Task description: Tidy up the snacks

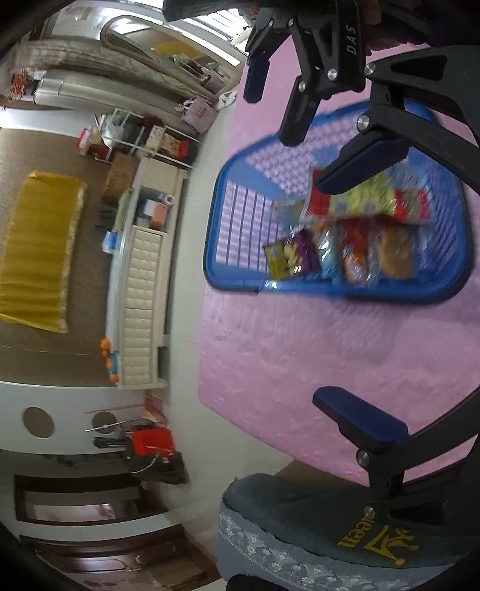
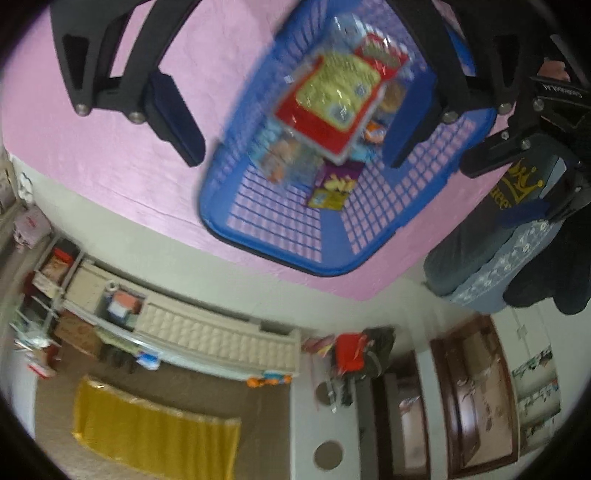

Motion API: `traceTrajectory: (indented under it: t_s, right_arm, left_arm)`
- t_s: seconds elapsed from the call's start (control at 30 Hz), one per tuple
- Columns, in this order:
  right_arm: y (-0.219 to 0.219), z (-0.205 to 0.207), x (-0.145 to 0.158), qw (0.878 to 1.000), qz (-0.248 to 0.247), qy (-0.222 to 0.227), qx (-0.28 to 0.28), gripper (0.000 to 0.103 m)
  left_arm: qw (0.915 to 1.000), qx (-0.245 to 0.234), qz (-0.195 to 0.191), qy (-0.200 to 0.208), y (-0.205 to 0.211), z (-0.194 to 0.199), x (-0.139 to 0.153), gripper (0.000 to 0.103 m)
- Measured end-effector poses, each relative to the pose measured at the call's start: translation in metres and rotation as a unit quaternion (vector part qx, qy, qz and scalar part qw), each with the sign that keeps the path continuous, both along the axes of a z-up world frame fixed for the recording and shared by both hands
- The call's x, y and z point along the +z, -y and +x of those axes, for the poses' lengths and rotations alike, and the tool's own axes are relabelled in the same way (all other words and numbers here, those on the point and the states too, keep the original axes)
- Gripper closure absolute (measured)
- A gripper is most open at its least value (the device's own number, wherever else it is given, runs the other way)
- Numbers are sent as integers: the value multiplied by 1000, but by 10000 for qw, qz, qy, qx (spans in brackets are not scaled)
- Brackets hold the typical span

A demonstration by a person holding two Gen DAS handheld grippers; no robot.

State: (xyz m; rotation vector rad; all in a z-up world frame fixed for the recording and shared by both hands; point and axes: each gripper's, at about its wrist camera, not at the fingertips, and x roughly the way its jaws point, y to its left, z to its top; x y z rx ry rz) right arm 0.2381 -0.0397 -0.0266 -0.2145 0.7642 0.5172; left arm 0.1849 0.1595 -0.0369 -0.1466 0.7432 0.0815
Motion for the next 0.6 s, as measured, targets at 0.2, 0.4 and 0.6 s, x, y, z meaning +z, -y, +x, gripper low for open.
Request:
traceTrajectory:
  t_s: [0.2,0.4,0.6]
  right_arm:
    - [49,-55,3,9979,180,311,-538,1]
    - [89,-105,11,9903,448,655,-1139,0]
    - [114,-144,26,9837,597,933,-1415,0]
  left_arm:
    - [9990,-158,0,429,43,-49,8,0]
    - [9965,-101,233,802,78,-90,19,0]
    - [9928,-408,195,1107,111,-123,39,0]
